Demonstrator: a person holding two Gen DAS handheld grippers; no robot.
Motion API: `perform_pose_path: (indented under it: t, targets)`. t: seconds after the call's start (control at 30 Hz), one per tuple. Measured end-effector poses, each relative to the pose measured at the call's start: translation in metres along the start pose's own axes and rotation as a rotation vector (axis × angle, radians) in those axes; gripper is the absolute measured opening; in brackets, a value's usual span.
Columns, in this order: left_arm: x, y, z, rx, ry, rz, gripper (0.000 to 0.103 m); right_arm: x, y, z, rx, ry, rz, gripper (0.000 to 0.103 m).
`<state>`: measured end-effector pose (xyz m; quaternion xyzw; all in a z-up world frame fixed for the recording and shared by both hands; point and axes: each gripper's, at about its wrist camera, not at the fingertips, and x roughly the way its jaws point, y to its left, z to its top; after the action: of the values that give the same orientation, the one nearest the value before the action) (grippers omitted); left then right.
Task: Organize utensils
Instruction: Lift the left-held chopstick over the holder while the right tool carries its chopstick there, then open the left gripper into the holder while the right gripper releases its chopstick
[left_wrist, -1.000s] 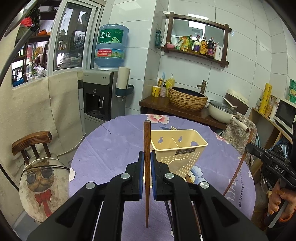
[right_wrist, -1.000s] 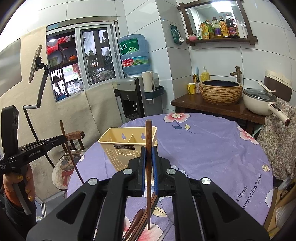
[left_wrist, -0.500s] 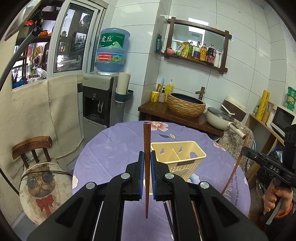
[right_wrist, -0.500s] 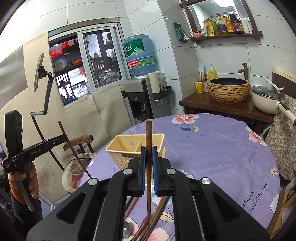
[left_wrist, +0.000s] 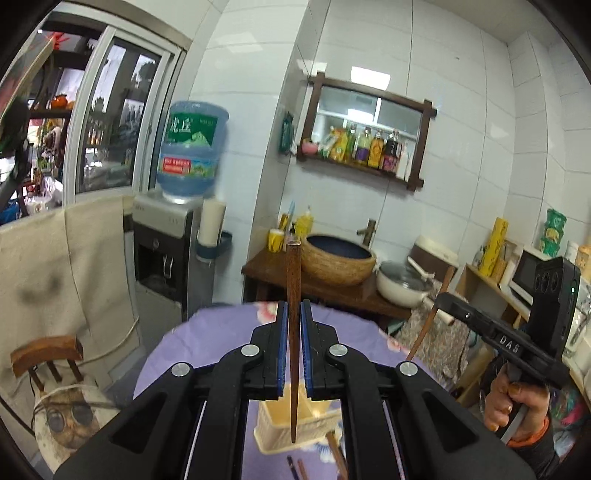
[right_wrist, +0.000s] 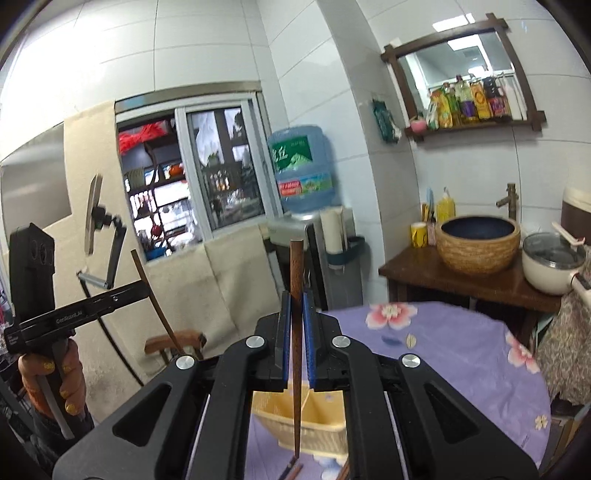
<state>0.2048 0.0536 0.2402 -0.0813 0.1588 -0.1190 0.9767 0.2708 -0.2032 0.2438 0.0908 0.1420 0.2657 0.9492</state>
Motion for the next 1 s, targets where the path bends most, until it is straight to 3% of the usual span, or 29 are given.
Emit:
perform_pose_path:
  t: [0.13,0.27,0.6,1.0]
  targets:
    - [0.021,-0.012,0.017,-0.001,-0.024,0.025,0.007,0.017,0.002,0.016,-0.025,-0.061,-0.07,0.007]
    - [0.05,-0.014,0.003,-0.023,0.007,0.034,0.007,0.041,-0.005,0.004,-0.022,-0.055,-0.115,0.007]
    - [0.107,0.007,-0.054,-0.058,0.129,0.085,0.007,0.085,-0.03,-0.057,0.027,0.058,-0.152,0.007]
    - [0.137,0.024,-0.096,-0.096,0.229,0.101,0.007,0.106,-0.046,-0.089,0.076,0.124,-0.167,0.007]
